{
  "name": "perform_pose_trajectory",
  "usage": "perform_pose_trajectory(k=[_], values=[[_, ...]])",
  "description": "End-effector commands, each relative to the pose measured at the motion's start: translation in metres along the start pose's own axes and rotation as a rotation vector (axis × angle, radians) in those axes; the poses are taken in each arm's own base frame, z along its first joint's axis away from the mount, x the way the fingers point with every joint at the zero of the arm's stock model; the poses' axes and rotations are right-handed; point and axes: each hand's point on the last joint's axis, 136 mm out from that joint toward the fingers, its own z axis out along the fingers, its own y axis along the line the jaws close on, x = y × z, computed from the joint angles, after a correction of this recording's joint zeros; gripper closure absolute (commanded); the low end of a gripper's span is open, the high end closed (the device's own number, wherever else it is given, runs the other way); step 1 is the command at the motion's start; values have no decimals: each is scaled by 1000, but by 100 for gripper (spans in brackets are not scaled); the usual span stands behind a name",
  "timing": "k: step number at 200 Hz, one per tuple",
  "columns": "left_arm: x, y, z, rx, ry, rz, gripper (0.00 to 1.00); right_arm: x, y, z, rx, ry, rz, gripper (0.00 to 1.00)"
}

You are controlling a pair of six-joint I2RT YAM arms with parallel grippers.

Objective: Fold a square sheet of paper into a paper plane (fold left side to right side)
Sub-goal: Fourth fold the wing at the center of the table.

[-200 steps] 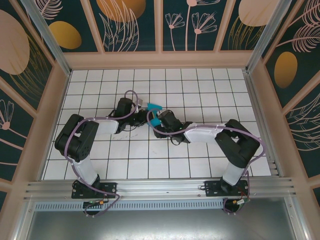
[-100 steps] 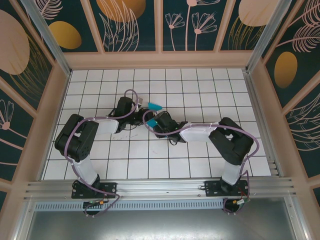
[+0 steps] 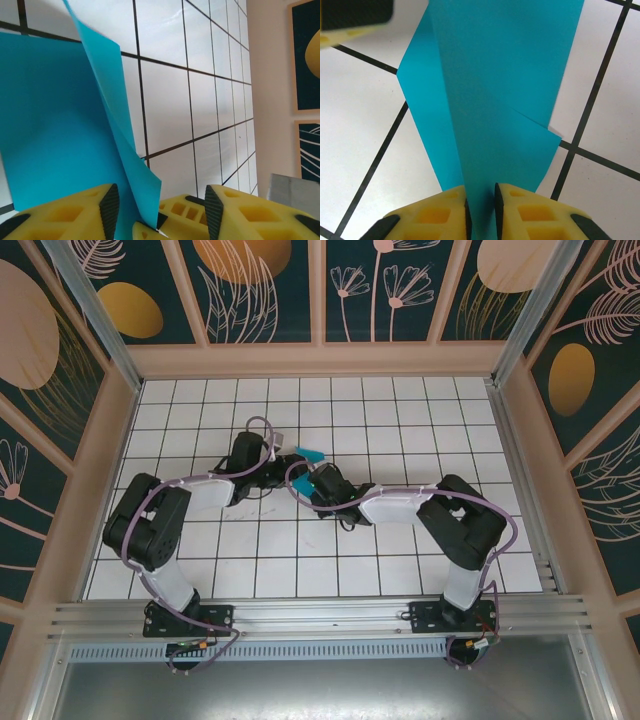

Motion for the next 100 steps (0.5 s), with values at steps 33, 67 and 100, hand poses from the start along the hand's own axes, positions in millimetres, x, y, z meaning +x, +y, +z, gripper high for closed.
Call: perform_pose_trajectory(k=[33,67,100], values=[[-18,-1,-27,-28,-73,32,40,6,7,6,-14,27,-23,84],[-24,4,-42,-46,-106,29,35,8,9,6,-32,32,-17,86],[-30,8,-53,-65,-136,29,32,5,14,4,-71,29,-5,88]])
